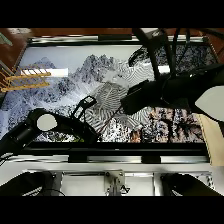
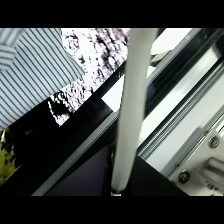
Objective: Fold the shirts.
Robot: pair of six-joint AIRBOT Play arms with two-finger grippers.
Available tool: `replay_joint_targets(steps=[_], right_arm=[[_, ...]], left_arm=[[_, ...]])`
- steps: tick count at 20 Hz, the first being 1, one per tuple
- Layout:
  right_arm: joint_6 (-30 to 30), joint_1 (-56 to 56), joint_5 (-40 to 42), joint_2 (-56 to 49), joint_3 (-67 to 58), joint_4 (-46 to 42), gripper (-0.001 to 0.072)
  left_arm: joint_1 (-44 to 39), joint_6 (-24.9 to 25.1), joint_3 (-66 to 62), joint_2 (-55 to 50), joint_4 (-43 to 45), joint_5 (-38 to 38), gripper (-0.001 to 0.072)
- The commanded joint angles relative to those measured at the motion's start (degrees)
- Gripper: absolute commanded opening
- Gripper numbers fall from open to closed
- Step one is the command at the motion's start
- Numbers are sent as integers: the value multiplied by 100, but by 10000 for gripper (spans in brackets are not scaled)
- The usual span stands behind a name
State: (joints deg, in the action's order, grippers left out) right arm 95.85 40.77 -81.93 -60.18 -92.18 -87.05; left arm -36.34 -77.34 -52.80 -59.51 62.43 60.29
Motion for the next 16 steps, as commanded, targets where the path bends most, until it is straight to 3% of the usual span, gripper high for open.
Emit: replay_joint_targets(steps=[1,5,6,7,8,10,13,16], right_arm=[[70,4,-931,7,-2,87,78],[72,2,-667,-68,0,-424,80],[68,0,-586,-122,0,-424,200],[17,0,-522,-190,0,-398,572],[-81,0,-505,-219,0,-393,686],[-175,-2,-514,-184,-114,-708,686],[-107,-227,-195,11,-625,-2153,686],[-157,-1895,-94,35,-892,-1947,682]], left_arm=[[192,44,-4,-15,-424,-133,57],[190,188,-83,-13,-424,-55,58],[190,234,-177,-13,-424,-20,57],[190,334,-299,-13,-417,37,57],[190,387,-435,-13,-378,92,58],[190,426,-741,-15,-24,348,57],[190,485,-1003,-15,719,909,57],[192,680,-1027,-15,1080,1187,57]])
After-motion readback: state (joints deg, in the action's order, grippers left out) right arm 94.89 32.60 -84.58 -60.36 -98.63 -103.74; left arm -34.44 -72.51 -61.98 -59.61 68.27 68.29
